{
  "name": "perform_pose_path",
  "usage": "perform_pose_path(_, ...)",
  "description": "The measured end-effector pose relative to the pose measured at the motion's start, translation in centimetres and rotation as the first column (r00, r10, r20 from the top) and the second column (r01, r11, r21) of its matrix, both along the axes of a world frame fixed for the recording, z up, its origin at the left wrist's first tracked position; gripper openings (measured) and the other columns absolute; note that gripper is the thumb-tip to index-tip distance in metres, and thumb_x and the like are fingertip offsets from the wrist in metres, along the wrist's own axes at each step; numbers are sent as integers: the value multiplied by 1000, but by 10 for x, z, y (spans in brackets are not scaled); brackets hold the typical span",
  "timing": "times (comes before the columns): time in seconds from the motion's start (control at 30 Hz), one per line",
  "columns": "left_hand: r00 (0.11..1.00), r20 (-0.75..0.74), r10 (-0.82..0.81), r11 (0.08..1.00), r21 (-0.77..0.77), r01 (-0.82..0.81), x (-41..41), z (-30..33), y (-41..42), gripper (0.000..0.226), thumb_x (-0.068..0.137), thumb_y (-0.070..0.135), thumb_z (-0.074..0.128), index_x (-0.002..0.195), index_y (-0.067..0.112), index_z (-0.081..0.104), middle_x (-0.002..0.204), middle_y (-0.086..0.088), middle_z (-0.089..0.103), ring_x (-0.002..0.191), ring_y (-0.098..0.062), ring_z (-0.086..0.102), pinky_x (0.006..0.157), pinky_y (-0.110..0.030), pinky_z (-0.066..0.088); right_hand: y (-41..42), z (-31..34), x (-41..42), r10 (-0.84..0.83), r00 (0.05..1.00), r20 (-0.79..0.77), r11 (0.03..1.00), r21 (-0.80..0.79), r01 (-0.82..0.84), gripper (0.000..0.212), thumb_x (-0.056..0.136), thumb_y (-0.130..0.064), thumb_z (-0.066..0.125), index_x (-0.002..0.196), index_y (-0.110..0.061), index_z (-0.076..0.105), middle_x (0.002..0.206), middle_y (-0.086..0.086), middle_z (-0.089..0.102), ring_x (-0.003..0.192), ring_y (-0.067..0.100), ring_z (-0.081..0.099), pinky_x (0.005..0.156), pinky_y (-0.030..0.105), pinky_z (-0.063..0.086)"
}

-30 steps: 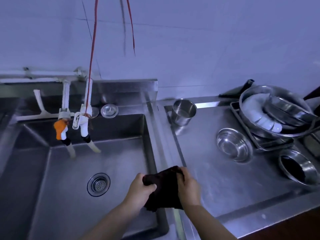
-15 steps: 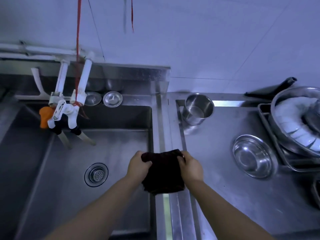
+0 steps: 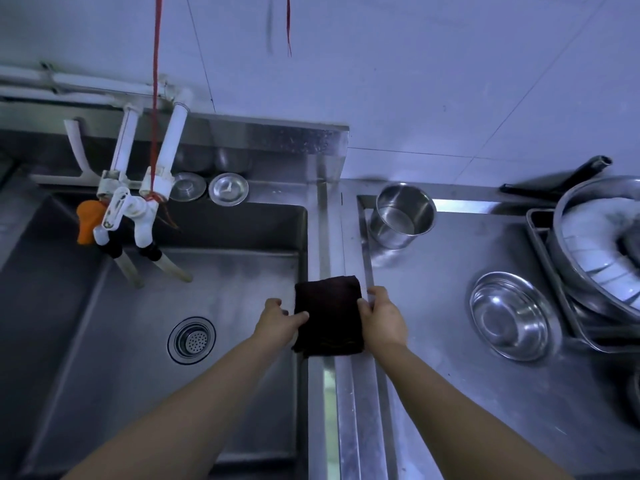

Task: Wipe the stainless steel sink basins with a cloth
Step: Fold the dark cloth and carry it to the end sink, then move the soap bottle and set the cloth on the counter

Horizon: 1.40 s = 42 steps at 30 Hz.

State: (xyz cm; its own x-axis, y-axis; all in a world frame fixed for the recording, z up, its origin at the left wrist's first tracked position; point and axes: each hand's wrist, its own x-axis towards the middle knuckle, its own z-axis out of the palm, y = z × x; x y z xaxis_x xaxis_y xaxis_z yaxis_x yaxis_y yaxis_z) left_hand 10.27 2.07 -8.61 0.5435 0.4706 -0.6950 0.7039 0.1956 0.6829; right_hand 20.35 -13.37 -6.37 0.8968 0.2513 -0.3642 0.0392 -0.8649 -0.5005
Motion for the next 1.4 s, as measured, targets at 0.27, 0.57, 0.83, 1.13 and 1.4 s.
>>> perform_pose_path(0.27,999,36,21,996,-86,-18,-26,-9,-22,37,91,23,59,120,0,53,113,-17,61,98,-28,62,90,-42,53,-15,-7,-37,-42,995,-96,967,246,64,44,94,-18,54,136,-19,38,81,-3,58,74,8,58,67,22,49)
perform_pose_path(0.57,1000,0,-5,1000,-14,5,-44,-2,-27,37,90,21,58,121,4,48,112,-14,58,102,-28,60,93,-42,51,-31,9,-52,-26,1000,2,995,97,26,38,95,-20,51,132,-19,43,98,-5,60,85,13,59,73,27,47)
perform_pose_path(0.83,895,-197,-400,739,508,443,-124,37,18,38,91,31,52,127,20,50,127,0,55,110,-19,55,88,-28,44,23,46,-91,615,746,254,788,-245,-565,31,96,-16,41,123,-15,57,114,4,60,102,20,53,79,31,45)
perform_pose_path(1.13,853,-448,-266,489,700,521,-291,92,103,32,93,25,42,123,18,50,124,-4,56,111,-26,53,88,-32,41,156,78,-219,866,492,88,489,-355,-797,28,94,-28,42,117,-19,55,118,4,59,106,27,56,80,32,44)
perform_pose_path(1.4,912,-408,-40,570,740,356,-476,126,168,23,93,26,40,110,19,53,115,-2,58,102,-25,58,76,-34,42,245,99,-359,905,415,92,422,-315,-850,21,93,-26,39,99,-19,58,101,0,61,78,18,47,64,29,38)
